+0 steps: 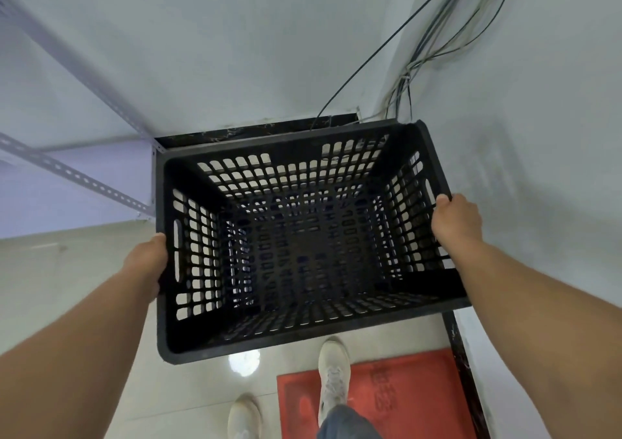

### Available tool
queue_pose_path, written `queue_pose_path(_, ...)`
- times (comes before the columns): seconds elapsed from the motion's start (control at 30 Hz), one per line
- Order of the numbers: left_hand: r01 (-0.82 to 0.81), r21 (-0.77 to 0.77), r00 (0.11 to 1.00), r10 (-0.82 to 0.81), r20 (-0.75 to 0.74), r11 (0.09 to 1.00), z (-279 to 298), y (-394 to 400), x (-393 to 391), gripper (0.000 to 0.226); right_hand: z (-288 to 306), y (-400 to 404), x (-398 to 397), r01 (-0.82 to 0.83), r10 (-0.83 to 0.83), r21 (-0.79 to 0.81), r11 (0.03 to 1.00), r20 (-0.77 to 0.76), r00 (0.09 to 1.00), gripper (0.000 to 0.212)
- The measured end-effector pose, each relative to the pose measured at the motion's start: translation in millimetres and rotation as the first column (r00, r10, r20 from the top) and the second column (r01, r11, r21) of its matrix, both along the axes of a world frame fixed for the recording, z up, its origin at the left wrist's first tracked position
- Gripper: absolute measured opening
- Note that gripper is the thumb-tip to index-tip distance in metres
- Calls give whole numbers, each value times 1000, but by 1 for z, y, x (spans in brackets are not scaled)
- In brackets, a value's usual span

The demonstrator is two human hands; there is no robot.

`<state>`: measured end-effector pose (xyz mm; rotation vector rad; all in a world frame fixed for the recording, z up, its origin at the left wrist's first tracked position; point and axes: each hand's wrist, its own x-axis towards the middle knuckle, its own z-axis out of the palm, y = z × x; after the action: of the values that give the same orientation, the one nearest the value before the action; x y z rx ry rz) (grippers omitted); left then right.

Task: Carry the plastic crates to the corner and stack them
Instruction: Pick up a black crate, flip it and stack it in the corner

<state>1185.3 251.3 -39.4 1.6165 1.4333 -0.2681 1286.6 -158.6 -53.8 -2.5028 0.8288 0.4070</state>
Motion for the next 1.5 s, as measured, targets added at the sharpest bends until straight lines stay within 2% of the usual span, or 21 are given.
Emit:
queue_pose_path(0.1,17,60,1000,-17,-3,998,6,-2,-5,45,11,11,-16,-80,79,-107,991,-15,997,51)
queue_pose_path(0.23,82,85,993,-89,79,993,30,-25,-19,44,27,22,-39,-204,217,-211,956,40,975,54)
queue_pose_path(0.4,79,37,983,-84,160,996,72,-37,-56,52,61,53,-82,-300,318,-188,935,71,945,50)
queue_pose_path(0.53,123,5,974,-121,193,992,100,-37,-87,43,82,70,-118,-308,324,-136,942,119,939,51)
queue_pose_path(0.67,168,-61,966,-152,210,984,123,-32,-123,37,111,88,-158,-240,245,-53,969,169,955,54)
queue_pose_path(0.87,256,-139,940,-213,267,957,148,-32,-169,25,147,107,-225,-150,137,41,988,228,964,45)
queue_pose_path(1.07,380,-204,902,-313,296,902,157,-40,-200,23,179,121,-296,28,-47,99,995,194,980,51)
queue_pose_path(1.33,573,-258,815,-508,279,778,160,-67,-253,19,198,126,-401,167,-202,183,969,192,960,48)
queue_pose_path(1.5,698,-233,715,-640,282,677,166,-85,-285,13,189,109,-458,294,-326,199,935,157,932,43)
